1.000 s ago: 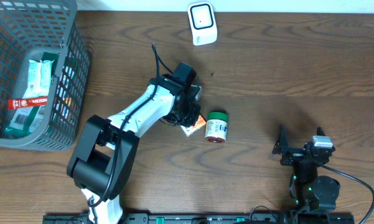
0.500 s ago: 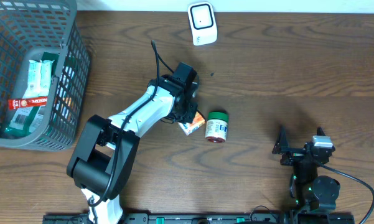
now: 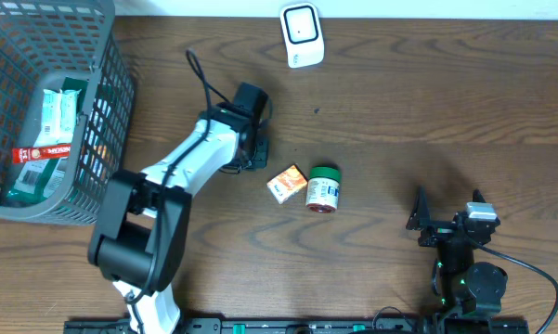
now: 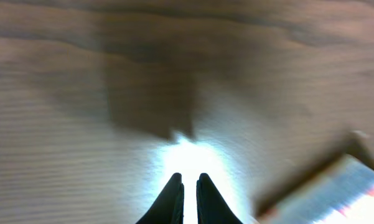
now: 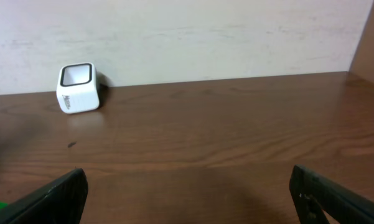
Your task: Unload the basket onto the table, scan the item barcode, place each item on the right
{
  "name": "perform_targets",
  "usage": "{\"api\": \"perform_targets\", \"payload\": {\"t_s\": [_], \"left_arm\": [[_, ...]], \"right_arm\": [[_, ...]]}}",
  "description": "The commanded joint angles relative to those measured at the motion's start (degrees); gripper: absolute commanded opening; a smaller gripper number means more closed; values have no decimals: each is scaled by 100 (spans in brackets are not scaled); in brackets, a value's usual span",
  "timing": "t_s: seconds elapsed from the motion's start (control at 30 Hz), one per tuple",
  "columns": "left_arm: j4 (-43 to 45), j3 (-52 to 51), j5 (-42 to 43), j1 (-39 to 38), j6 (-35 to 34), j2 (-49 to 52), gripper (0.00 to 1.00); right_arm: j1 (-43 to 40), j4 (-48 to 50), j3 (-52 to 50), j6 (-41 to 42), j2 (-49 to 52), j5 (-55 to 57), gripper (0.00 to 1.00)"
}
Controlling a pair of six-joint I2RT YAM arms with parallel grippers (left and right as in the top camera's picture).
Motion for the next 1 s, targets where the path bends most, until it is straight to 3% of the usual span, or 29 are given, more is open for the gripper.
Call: {"api": "perform_targets", "payload": {"t_s": [0.0, 0.1, 0.17, 0.37, 0.5, 0.97], "left_arm": [[-162, 63, 1711, 15, 385, -396, 10], [-448, 61, 2765, -17, 800, -428, 11], [-599, 35, 2992, -114, 1062, -415, 10], [-610, -127, 1950, -573, 1217, -363, 10], [-608, -173, 1692, -800, 1220, -251, 10], [-656, -302, 1633, -977, 1263, -229, 10]], "right_arm": [[-39, -17, -9, 74, -31, 11, 99], [-39, -17, -9, 74, -31, 11, 99], [-39, -17, -9, 74, -31, 11, 99], [-39, -17, -9, 74, -31, 11, 99], [-39, -17, -9, 74, -31, 11, 99], [-39, -17, -9, 74, -31, 11, 99]]}}
